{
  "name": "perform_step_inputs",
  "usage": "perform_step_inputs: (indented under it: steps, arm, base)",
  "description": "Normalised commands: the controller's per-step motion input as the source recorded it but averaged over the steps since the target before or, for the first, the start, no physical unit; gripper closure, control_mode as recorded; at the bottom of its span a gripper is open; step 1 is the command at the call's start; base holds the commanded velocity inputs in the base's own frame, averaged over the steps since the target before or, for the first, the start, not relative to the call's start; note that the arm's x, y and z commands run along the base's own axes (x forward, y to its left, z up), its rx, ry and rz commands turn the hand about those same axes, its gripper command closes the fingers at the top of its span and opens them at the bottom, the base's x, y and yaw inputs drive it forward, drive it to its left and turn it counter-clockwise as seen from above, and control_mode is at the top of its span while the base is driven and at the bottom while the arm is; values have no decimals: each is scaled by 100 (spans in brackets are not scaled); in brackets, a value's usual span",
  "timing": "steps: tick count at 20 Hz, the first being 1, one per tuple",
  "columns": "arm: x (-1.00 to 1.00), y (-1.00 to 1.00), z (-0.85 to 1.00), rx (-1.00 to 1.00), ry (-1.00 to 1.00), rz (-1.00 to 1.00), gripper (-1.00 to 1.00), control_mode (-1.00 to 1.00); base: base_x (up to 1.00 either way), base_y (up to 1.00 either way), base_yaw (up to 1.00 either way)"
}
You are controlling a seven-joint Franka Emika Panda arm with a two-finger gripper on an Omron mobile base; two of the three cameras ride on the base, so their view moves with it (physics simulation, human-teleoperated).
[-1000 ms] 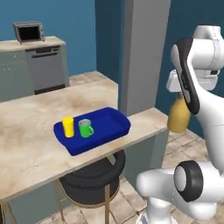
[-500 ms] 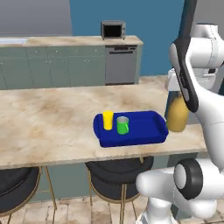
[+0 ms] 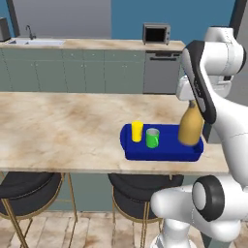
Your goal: There is a tray on the dining counter. Grab the cup, mug, and pitcher and place them on the tray. The pitcher may be placed next to the tray if it cannot fit the tray.
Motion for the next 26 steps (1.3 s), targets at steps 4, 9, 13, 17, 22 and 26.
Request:
perform_step_inputs:
  steps: [4,9,13,17,22,26]
  arm:
    - [0,0,0,0,0,0,100,100]
    - [0,0,0,0,0,0,100,100]
    - [0,0,0,0,0,0,100,100]
    - [15,-10,-3,1,0,0,100,-100]
    - [66,-32,-18,4,-5,0,100,-100]
    - [60,-49,-30,4,-8,0,100,-100]
  base:
    - [56,-34,0]
    - [39,-44,-1]
    - [21,-34,-5]
    - [36,-25,-1]
    - [0,0,0]
    - [0,0,0]
